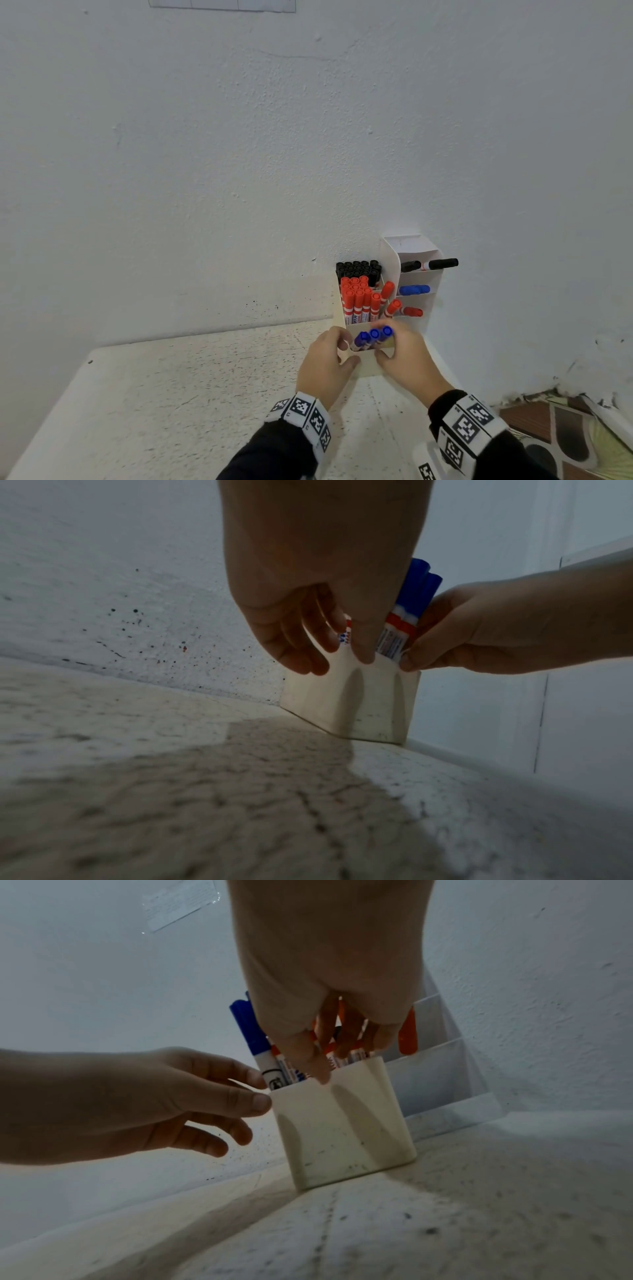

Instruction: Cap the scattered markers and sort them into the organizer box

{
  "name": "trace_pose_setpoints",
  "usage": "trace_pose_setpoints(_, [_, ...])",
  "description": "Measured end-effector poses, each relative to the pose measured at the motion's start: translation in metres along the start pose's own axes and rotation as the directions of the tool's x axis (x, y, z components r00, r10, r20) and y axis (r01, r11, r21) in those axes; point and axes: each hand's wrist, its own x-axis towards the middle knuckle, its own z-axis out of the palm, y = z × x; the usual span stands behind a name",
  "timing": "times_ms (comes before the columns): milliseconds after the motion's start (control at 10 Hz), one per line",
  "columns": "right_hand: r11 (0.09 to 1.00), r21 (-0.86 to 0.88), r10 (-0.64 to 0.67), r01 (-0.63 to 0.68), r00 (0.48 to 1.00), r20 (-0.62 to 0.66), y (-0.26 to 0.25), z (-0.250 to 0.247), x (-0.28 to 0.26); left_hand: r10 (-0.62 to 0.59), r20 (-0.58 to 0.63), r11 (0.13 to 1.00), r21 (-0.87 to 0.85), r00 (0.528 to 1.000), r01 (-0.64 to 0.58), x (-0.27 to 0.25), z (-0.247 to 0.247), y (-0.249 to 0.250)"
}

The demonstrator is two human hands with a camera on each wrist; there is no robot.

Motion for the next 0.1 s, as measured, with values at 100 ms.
trace_pose_setpoints(100, [0.995,-0.050,0.078,-0.085,0.989,-0.122,0.0022,0.0065,-0.0052,-0.070,0.000,0.998,-0.001,0.998,0.070,0.0002,-0.0002,-0.0073])
